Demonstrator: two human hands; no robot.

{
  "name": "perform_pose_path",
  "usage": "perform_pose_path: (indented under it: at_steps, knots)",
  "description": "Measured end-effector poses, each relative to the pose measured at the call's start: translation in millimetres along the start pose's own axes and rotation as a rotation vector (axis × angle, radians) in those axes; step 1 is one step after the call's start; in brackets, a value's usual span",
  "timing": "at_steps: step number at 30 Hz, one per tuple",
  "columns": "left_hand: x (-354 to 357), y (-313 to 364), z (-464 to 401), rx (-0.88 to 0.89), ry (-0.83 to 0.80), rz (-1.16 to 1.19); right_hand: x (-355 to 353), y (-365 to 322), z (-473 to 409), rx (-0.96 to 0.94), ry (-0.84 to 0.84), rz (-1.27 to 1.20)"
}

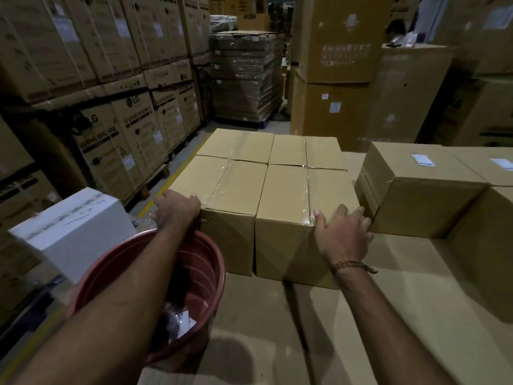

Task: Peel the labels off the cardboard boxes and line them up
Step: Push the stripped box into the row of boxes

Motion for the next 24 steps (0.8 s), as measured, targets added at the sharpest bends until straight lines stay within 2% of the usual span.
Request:
perform_pose_path:
  at_steps: [5, 12, 17, 19, 24]
  knots:
    - [1.1, 5.5, 16.0, 0.034, 0.015, -0.111, -5.4, 1.5, -0.4, -0.002, -0.025, -0.056]
    - [25.4, 51.0, 80.7, 0.351, 0.119, -0.242, -31.8, 14.5, 10.3, -0.120, 0.035, -0.130]
    - [54.3, 95.1, 163.1, 0.584, 0.110, 0.044, -62.0, 50.7, 14.5, -0.206, 0.068, -0.199]
    - [72.2, 105.9, 197.3, 0.627, 0.084, 0.166, -74.2, 71.7, 14.4, -0.255, 0.064, -0.210]
    - [137.6, 122.3, 263.3, 0.697, 0.004, 0.257, -100.1, 138.2, 13.3, -0.367, 0.008, -0.170]
Point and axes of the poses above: each hand's wrist, its own z-axis away from the middle knuckle, its own x-axis out of the palm, y = z × x, the point moved 1 cm from there along -z, towards the middle knuckle, and after that the axes turned 8 degrees about -y, right-handed, at the moved point
